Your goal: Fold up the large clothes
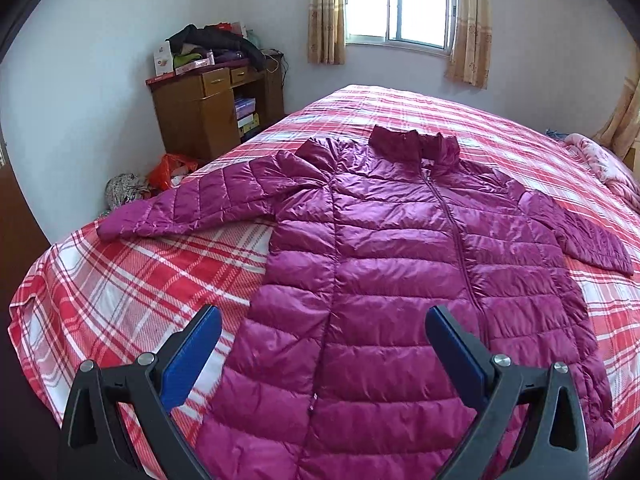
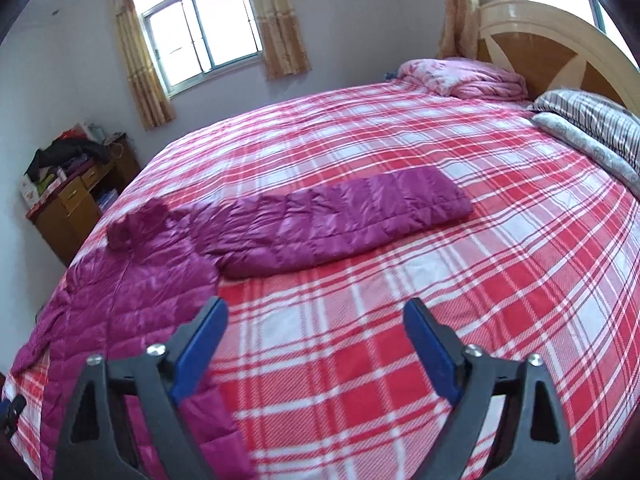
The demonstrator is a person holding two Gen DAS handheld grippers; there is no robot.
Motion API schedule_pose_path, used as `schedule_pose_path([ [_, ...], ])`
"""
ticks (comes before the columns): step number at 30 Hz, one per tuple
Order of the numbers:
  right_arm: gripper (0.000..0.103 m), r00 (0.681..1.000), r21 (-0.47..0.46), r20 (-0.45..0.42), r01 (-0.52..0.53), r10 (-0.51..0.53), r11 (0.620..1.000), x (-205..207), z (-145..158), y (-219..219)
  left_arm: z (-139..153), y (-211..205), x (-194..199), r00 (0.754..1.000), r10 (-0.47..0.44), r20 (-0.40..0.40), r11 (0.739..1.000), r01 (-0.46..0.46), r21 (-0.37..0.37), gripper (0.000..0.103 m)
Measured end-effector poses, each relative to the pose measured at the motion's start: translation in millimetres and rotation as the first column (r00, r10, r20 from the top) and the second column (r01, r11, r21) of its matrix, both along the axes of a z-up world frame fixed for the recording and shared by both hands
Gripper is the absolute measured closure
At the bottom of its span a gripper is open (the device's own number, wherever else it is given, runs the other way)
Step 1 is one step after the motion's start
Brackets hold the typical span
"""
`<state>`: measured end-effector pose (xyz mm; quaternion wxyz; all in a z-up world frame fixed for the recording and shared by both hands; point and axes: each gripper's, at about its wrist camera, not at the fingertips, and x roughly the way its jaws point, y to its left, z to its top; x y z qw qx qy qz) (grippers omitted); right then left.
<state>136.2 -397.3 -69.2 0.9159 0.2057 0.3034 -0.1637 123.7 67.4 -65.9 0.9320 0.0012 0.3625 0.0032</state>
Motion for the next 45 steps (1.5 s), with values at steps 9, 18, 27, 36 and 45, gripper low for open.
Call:
schedule_pose_path([
  [9,0.025,0.931,0.260,-0.007,0.355,-0.365,0.898,30.4,-33.7,-157.0,-0.6,8.0,85.3,0.998,0.070,0.010,0.997,-0.070,0.028,0.001],
  [18,0.025,0.915,0.335,-0.102,0.400,-0.390,0.853,86.6,-69.4,-185.1,-20.6,0.8,142.0,0.991,0.124,0.051,0.992,-0.124,-0.001,0.001],
  [27,0.071,0.896,0.176,-0.173,0.437,-0.409,0.882,98.5,-80.4,-177.1,-63.9,11.1,161.1,0.990,0.137,-0.019,0.990,-0.136,0.046,0.001],
  [36,0.091,0.959,-0.082,-0.086,0.263,-0.270,0.961,115.9,-22.4,-121.6,-66.3,7.2,153.4,0.997,0.077,-0.030,0.996,-0.076,0.034,0.001],
  [45,0.091,0.981,-0.233,0.045,-0.172,0.187,0.957,150.1,64.1,48.3,-39.3,26.0,125.7,0.999,0.023,0.038,0.995,-0.027,0.101,0.001],
])
